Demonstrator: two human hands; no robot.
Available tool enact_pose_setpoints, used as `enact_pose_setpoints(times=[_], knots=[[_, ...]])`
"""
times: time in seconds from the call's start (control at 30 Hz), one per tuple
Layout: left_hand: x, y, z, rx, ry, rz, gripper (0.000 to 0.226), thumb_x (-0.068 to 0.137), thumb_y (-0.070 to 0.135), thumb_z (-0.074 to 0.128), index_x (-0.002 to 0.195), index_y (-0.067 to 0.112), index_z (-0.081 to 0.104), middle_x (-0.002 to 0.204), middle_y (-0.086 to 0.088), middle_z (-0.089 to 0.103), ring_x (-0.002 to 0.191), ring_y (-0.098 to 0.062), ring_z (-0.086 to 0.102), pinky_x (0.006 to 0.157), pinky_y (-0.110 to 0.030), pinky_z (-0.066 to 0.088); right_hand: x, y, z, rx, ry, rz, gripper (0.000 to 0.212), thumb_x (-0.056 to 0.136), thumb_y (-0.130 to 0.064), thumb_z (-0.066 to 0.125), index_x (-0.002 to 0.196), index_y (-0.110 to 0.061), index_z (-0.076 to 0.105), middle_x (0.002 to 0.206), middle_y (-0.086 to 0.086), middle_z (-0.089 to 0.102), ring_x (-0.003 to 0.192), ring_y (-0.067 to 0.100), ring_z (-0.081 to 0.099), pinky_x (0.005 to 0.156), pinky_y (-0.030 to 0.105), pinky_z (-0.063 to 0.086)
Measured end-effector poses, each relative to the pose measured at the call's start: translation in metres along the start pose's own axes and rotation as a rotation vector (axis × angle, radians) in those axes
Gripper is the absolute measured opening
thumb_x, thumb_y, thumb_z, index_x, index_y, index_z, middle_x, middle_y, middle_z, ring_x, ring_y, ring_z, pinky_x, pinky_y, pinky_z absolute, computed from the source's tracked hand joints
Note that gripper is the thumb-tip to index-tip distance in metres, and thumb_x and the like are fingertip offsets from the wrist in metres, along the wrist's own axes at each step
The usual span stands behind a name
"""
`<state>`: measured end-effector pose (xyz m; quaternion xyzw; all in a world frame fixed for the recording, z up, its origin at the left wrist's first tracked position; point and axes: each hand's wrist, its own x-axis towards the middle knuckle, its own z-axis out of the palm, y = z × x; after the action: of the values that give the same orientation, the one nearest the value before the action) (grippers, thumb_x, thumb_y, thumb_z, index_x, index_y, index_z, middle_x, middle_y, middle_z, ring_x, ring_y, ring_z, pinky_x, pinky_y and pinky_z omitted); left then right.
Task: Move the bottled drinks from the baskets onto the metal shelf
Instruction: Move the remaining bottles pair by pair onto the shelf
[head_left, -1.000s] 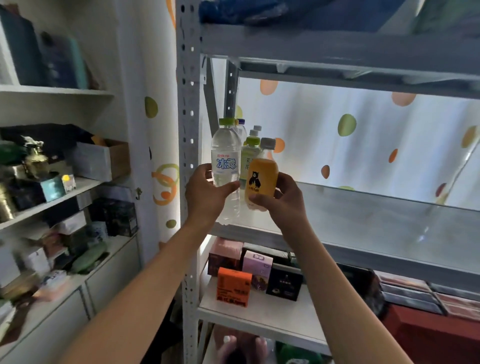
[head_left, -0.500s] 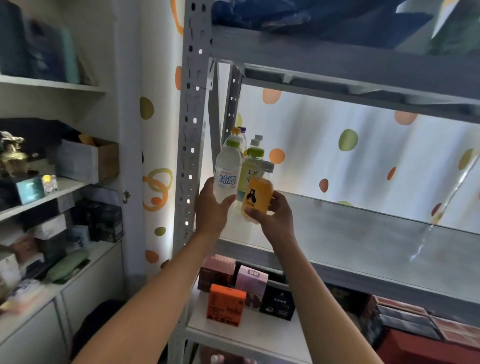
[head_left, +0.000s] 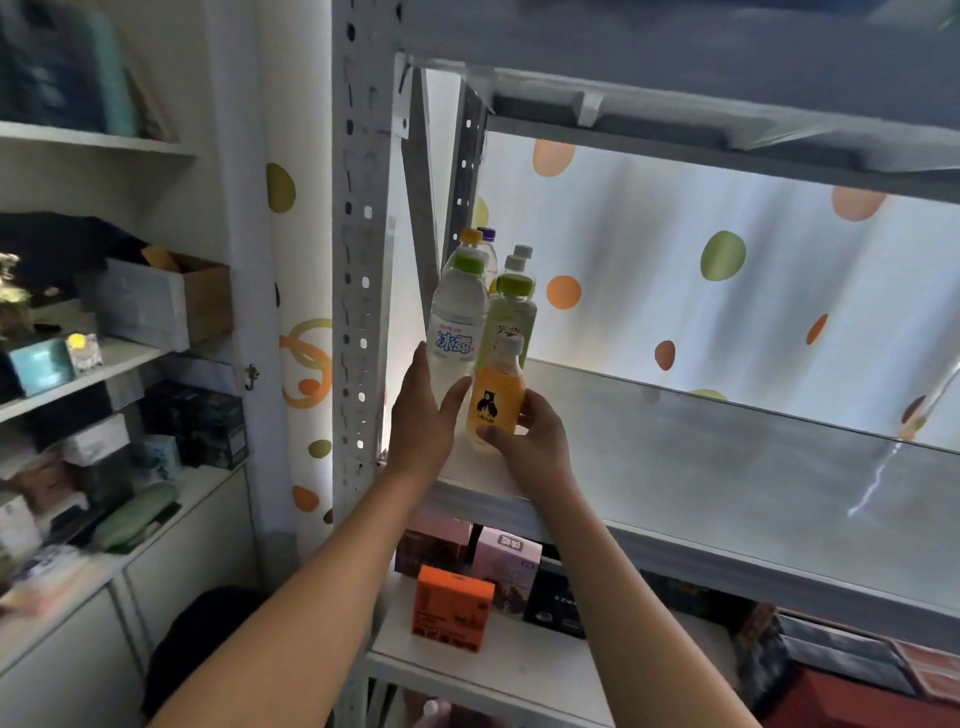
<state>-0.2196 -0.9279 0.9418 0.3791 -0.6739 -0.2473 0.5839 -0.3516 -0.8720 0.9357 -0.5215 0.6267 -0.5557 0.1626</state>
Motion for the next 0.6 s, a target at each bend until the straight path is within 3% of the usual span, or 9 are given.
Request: enact_pose_setpoints(times=[0.13, 0.3, 0.4, 0.6], knots=[[-0.0007, -0.0029, 0.0027, 0.079, -0.008, 0.034, 0.069, 0.094, 0.050, 0.051, 0.152, 0.025, 0.022, 0.148, 0.003, 0.044, 0.133, -0.012, 0.043, 0.106, -0.025, 0.035, 0.0059, 0.0082, 0.0020, 0.005, -0.029, 0.006, 0.058, 0.081, -0.021, 0.079, 0.134, -0.019, 0.055, 0.120, -0.005, 0.066, 0.108, 0.013, 0.062, 0.090, 0.030, 0.053], [0.0036, -0.0037, 0.0034, 0.108, -0.049, -0.027, 0.070, 0.096, 0.049, 0.047, 0.153, 0.020, 0.020, 0.151, -0.002, 0.041, 0.137, -0.020, 0.042, 0.111, -0.044, 0.038, 0.0090, 0.0109, 0.0024, 0.035, -0.093, 0.005, 0.057, 0.085, -0.019, 0.072, 0.138, -0.025, 0.052, 0.119, -0.007, 0.067, 0.105, 0.010, 0.063, 0.081, 0.021, 0.051], [0.0037, -0.0018, 0.0028, 0.114, -0.066, -0.043, 0.068, 0.097, 0.047, 0.047, 0.153, 0.020, 0.019, 0.152, -0.001, 0.039, 0.138, -0.019, 0.040, 0.111, -0.045, 0.037, 0.0088, 0.0123, 0.0032, 0.060, -0.096, 0.011, 0.054, 0.086, -0.020, 0.072, 0.136, -0.027, 0.054, 0.115, -0.010, 0.067, 0.104, 0.007, 0.063, 0.085, 0.028, 0.054], [-0.0015, -0.0057, 0.0040, 0.172, -0.012, -0.095, 0.075, 0.094, 0.055, 0.047, 0.154, 0.019, 0.021, 0.156, -0.002, 0.035, 0.142, -0.019, 0.033, 0.117, -0.040, 0.030, 0.0072, 0.0094, 0.0035, 0.071, -0.111, 0.025, 0.055, 0.086, -0.022, 0.069, 0.138, -0.027, 0.051, 0.114, -0.012, 0.066, 0.103, 0.005, 0.062, 0.083, 0.027, 0.052]])
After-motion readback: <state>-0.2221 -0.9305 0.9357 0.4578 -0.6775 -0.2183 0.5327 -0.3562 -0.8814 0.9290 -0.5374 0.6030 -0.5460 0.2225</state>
